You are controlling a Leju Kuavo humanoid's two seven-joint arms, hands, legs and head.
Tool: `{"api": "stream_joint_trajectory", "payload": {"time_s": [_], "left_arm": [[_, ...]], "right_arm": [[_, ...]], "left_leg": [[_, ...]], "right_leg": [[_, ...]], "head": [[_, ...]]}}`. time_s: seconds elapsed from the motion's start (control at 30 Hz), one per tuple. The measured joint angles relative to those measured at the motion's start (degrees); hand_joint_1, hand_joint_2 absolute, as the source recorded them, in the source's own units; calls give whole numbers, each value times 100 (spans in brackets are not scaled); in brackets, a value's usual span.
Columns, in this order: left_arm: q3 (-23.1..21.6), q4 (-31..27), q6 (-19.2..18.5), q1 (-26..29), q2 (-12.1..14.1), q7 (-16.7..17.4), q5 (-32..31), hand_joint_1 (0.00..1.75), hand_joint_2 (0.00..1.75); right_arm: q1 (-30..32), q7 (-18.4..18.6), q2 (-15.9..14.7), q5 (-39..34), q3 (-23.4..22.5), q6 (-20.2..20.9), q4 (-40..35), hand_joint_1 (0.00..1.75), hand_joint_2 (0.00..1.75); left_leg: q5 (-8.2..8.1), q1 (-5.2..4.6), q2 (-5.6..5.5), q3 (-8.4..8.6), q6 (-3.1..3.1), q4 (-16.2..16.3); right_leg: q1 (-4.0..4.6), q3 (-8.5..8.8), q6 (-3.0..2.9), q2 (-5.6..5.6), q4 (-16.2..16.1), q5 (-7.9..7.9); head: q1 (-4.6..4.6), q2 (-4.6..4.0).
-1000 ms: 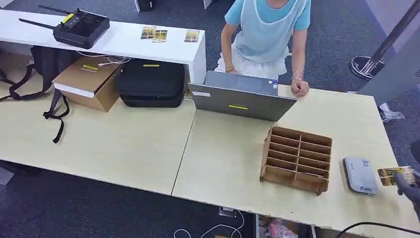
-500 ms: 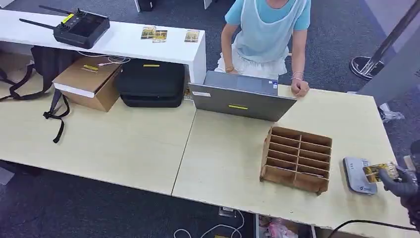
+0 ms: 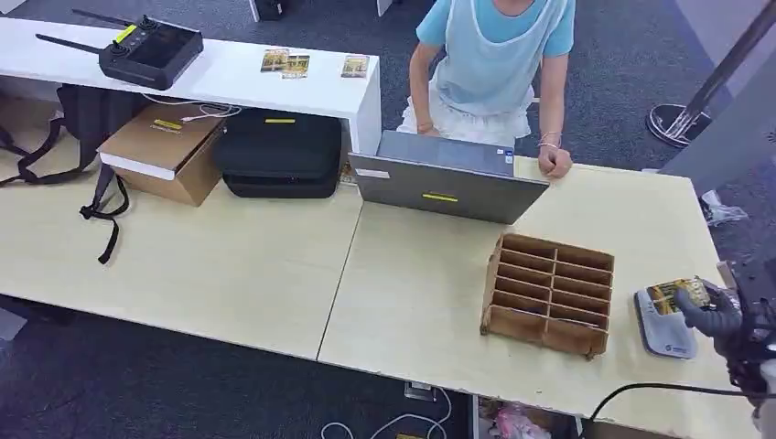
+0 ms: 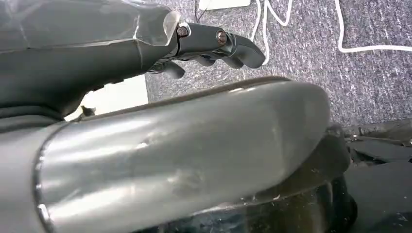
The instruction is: Pass the card to the sensor for recognition and then transmit it.
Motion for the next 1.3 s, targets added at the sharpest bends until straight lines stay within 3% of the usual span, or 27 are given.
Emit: {"api": "stream_joint_trajectory", "payload": {"time_s": [0.4, 1.3], "left_arm": [[7, 0, 0, 0, 0, -37, -26, 0, 0], [7, 2, 0, 0, 0, -39, -201, 0, 0]], "right_arm": [[19, -50, 74, -31, 2, -249, 94, 175, 175], [521, -271, -72, -116, -63, -402, -22, 175, 175]], "left_leg": [[0, 0, 1, 3, 0, 0], [-1, 0, 6, 8, 0, 1]], "right_leg": [[0, -1, 0, 1, -1, 0], [0, 3, 0, 7, -3, 0]], "head": [[0, 0], [0, 0]]}}
